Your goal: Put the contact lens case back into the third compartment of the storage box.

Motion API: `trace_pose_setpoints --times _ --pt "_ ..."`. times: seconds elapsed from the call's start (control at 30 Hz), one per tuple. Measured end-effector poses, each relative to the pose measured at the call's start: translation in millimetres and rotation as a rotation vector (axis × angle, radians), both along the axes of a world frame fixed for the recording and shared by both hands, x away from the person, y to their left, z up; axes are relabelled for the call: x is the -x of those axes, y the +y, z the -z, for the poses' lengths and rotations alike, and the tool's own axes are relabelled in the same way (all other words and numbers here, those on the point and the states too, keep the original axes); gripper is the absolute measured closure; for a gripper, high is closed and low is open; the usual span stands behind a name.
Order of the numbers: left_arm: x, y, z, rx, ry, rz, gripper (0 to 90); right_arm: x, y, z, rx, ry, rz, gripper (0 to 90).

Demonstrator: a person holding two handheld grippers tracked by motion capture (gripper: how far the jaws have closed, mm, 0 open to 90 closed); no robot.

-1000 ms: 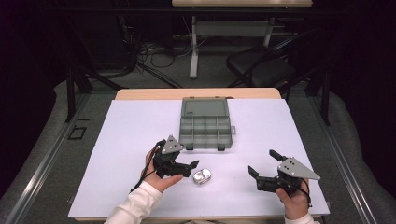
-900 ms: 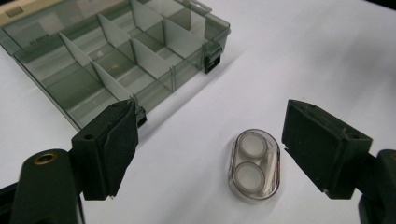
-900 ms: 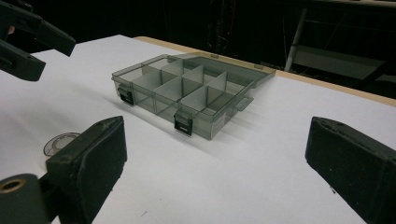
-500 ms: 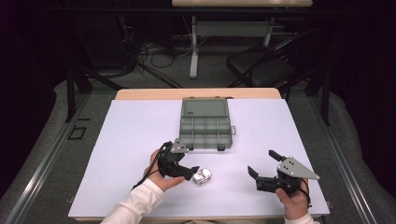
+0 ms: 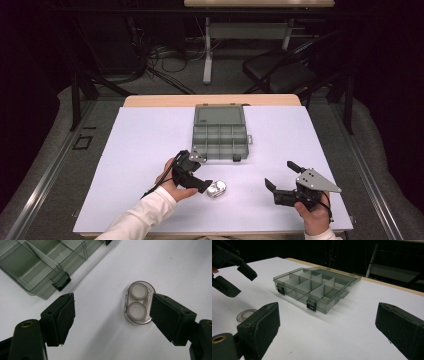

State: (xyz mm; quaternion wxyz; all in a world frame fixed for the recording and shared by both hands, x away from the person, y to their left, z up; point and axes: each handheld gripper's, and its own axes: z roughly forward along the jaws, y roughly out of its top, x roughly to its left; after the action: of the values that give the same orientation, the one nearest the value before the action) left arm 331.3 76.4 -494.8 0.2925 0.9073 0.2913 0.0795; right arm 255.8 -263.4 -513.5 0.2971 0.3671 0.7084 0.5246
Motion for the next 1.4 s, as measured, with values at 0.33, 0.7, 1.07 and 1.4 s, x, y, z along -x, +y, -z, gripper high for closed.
trace_pose_setpoints --times 0.33,0.7,1.07,1.4 --pt "-5.0 -7.8 1.0 -0.073 0.046 0.029 25.8 -0.1 0.2 0.3 0.006 -0.001 -0.001 5.4" --pt "-12.2 -18.0 4.2 -0.129 0.121 0.017 29.3 -0.2 0.9 0.4 0.009 0.001 -0.005 5.5" --pt "-13.5 -34.7 4.8 -0.178 0.146 0.068 30.2 -0.6 1.6 1.2 0.009 0.001 -0.008 5.6" --pt "-13.7 -47.6 10.5 -0.206 0.172 0.104 31.7 -0.5 1.4 1.3 0.014 0.005 -0.008 5.9"
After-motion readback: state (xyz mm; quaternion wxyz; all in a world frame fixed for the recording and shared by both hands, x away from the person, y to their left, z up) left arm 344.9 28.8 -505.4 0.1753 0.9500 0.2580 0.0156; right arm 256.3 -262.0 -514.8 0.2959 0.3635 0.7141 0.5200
